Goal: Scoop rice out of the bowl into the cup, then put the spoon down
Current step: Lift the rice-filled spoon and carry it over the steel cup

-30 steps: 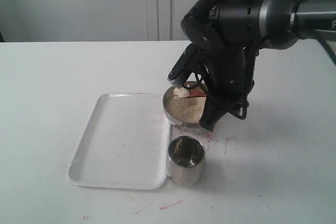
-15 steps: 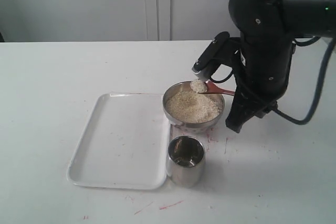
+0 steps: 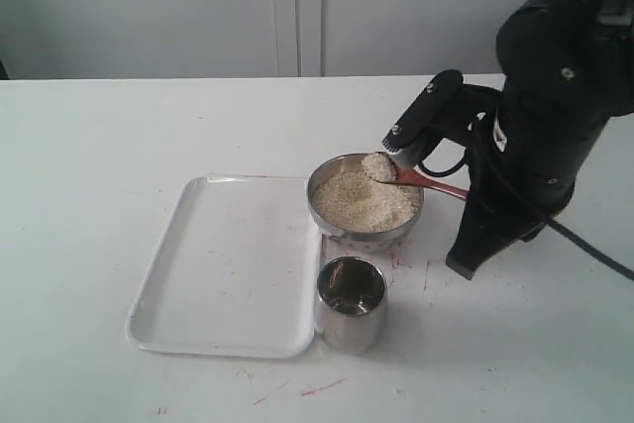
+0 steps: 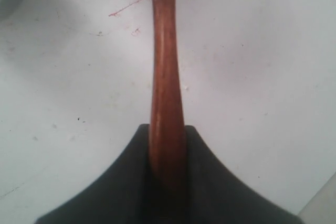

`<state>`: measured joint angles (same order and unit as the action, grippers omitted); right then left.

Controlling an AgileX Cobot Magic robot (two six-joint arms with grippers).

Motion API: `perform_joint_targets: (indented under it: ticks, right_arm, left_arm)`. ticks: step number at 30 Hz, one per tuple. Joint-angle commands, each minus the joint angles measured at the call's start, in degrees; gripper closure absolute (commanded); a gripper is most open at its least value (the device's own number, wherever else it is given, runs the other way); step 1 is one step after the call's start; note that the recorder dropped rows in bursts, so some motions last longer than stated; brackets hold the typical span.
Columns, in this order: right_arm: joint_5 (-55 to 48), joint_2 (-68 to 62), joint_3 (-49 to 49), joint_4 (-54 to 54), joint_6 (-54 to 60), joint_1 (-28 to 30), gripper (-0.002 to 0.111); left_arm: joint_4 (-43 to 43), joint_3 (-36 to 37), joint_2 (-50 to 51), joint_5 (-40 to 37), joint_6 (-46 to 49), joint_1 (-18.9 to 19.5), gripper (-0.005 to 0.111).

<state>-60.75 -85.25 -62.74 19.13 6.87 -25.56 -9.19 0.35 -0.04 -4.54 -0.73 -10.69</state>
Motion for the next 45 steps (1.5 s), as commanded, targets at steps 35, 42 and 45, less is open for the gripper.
perform_joint_targets:
  ticks: [35,42,45]
  right_arm:
    - [-9.21,21.82,13.36,-3.96,-8.29,-15.01,0.108]
    - [-9.21,21.0,13.71,-3.61,-6.87,-15.01,0.108]
    - [-9.12,19.09,13.71,-3.45,-6.87,-15.01,0.108]
  left_arm:
    - [-0.59,-0.35,0.04,0.16,-0.33,-0.06,0.092]
    - [-0.59,-0.35,0.04,0.16,-0.33,-0.06,0.092]
    - [-0.59,-0.35,0.04,0.16,-0.33,-0.06,0.092]
